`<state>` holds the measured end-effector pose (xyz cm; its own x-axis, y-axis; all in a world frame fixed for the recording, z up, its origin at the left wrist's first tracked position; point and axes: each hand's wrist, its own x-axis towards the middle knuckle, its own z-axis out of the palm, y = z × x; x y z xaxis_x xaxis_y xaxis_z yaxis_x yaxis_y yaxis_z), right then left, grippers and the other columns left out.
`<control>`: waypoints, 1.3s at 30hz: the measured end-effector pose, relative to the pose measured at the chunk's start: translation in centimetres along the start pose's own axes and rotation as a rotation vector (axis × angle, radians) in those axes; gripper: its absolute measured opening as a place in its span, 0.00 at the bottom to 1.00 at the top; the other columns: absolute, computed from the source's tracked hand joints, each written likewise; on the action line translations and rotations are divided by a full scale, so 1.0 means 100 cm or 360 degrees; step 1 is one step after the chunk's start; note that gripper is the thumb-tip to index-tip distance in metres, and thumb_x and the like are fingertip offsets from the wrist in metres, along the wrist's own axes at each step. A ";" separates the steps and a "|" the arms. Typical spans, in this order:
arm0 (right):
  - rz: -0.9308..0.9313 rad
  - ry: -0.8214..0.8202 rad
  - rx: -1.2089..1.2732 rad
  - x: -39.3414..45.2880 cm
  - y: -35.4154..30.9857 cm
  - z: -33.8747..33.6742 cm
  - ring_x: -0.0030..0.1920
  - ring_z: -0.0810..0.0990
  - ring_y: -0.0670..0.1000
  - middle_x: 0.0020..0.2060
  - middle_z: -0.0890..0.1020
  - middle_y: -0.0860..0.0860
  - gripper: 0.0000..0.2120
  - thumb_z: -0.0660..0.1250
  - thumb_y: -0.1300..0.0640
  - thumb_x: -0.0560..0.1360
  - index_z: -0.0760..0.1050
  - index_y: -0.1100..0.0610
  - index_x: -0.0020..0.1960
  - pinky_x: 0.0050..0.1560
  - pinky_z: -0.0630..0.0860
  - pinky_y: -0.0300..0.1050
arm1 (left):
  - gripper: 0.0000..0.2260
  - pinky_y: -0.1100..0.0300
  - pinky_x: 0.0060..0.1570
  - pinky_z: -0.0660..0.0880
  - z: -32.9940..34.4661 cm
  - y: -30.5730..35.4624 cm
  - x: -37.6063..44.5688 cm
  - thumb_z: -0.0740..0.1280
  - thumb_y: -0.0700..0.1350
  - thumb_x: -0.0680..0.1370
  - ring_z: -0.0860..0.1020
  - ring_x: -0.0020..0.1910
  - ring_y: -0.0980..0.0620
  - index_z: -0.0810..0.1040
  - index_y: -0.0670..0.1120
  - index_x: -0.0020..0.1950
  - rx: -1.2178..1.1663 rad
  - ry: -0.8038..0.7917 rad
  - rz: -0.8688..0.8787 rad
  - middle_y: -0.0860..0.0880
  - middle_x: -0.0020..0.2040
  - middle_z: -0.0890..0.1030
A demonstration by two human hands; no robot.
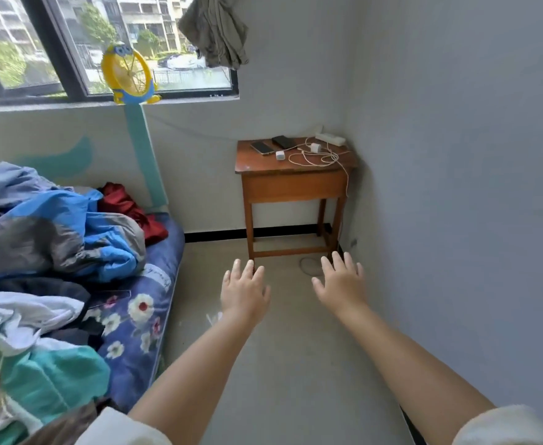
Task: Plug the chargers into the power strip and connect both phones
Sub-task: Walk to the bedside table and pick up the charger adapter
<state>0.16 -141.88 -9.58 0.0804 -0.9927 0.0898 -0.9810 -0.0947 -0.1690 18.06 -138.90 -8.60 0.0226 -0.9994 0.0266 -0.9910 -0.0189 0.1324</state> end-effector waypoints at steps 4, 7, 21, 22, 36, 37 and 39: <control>0.0100 -0.0003 -0.0011 0.101 0.019 0.002 0.74 0.52 0.57 0.74 0.58 0.56 0.25 0.55 0.48 0.78 0.56 0.55 0.72 0.72 0.51 0.55 | 0.22 0.52 0.72 0.46 0.002 0.010 0.116 0.51 0.52 0.80 0.47 0.75 0.45 0.55 0.49 0.72 -0.0030 -0.0020 0.0097 0.48 0.76 0.54; 0.0151 0.0019 0.0001 0.175 0.037 0.011 0.74 0.52 0.57 0.74 0.58 0.56 0.25 0.55 0.47 0.78 0.57 0.56 0.72 0.72 0.52 0.56 | 0.22 0.51 0.72 0.46 0.013 0.023 0.194 0.51 0.52 0.80 0.47 0.75 0.45 0.56 0.48 0.72 -0.0068 -0.0024 0.0180 0.47 0.75 0.55; 0.0106 -0.0042 0.0044 0.552 0.118 0.042 0.74 0.55 0.57 0.73 0.60 0.57 0.25 0.57 0.48 0.78 0.58 0.56 0.71 0.72 0.54 0.56 | 0.22 0.51 0.72 0.47 0.047 0.045 0.562 0.51 0.54 0.79 0.46 0.75 0.45 0.56 0.50 0.72 -0.0124 -0.0044 0.0035 0.49 0.76 0.55; 0.0091 -0.0069 0.0052 0.572 0.118 0.045 0.74 0.55 0.57 0.73 0.61 0.57 0.25 0.57 0.48 0.77 0.59 0.56 0.71 0.72 0.54 0.56 | 0.22 0.51 0.72 0.47 0.048 0.044 0.580 0.51 0.54 0.79 0.46 0.75 0.45 0.56 0.50 0.72 -0.0131 -0.0048 0.0010 0.49 0.76 0.55; 0.0122 -0.0153 0.0089 0.821 0.125 0.094 0.73 0.57 0.56 0.73 0.63 0.55 0.24 0.57 0.49 0.78 0.60 0.56 0.71 0.72 0.57 0.53 | 0.22 0.52 0.72 0.46 0.100 0.004 0.847 0.50 0.57 0.79 0.47 0.75 0.48 0.56 0.54 0.72 -0.0256 -0.0189 -0.0041 0.51 0.75 0.56; 0.0120 -0.0160 0.0080 0.834 0.126 0.096 0.73 0.57 0.56 0.72 0.63 0.55 0.24 0.58 0.49 0.78 0.60 0.56 0.71 0.72 0.57 0.53 | 0.22 0.52 0.72 0.46 0.103 0.001 0.861 0.50 0.57 0.79 0.47 0.75 0.48 0.56 0.54 0.72 -0.0281 -0.0207 -0.0036 0.51 0.75 0.56; 0.0090 -0.0201 0.0068 0.855 0.125 0.101 0.73 0.57 0.55 0.72 0.64 0.55 0.23 0.58 0.50 0.78 0.61 0.56 0.71 0.72 0.57 0.52 | 0.22 0.52 0.72 0.46 0.110 -0.006 0.884 0.50 0.57 0.79 0.46 0.75 0.48 0.55 0.54 0.72 -0.0308 -0.0285 -0.0019 0.51 0.76 0.55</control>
<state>-3.39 -228.73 -13.94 0.0494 -0.9978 -0.0446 -0.9765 -0.0389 -0.2121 19.25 -227.55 -17.23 -0.0066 -0.9887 -0.1495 -0.9468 -0.0420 0.3190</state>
